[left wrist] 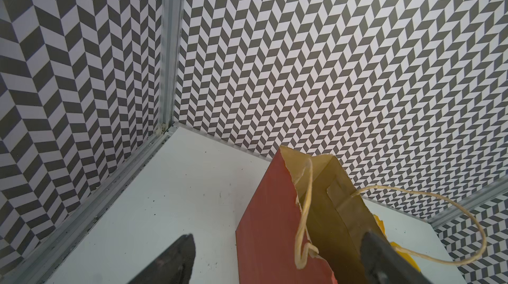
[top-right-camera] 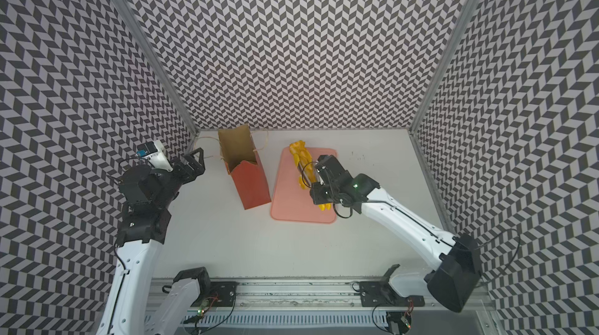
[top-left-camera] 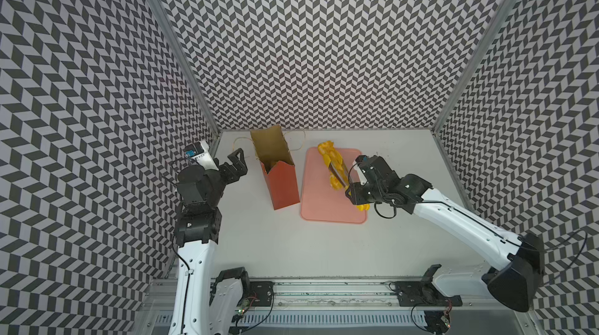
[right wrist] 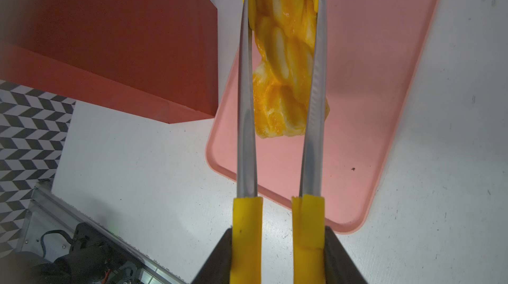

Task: Pack bread into a paper bag
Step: Pick up the fake bread from the plate, then place the fake bread in the paper bag.

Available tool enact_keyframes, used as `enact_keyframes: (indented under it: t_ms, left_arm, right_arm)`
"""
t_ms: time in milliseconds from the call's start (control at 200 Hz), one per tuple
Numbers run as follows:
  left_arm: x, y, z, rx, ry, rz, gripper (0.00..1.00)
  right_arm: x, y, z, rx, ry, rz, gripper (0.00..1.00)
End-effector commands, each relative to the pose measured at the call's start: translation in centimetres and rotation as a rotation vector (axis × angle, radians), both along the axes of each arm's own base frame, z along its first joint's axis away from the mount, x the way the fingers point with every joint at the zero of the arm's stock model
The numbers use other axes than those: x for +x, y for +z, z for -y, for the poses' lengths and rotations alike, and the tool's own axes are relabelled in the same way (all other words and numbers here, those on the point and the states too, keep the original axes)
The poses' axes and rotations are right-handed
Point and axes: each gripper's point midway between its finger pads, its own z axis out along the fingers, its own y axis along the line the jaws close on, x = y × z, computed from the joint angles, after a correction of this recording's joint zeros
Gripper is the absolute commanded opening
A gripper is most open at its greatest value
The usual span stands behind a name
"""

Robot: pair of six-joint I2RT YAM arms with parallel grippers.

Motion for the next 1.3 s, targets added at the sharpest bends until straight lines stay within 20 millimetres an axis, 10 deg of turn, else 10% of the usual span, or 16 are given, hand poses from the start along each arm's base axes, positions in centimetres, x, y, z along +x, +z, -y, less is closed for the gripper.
enact_keyframes:
  t_ms: [0,761,1297]
  left_arm:
    - [0.0,0.6,0.0,0.003,-0.004,0.032,0.98]
    - [0.0,0.6,0.0,0.002,-0.011,0.035,0.98]
    - [0.1,0.6,0.0,0.001,-0.014,0.035,0.98]
  right_arm:
    - [2.3,5.3,-1.4,0.041,0.027,0.154,0.19]
    - [4.1,22.8,-7.4,0.238,0.253,0.521,0.19]
    - [4.9,21.4,-13.1,0.298,0.432,0.470,0.19]
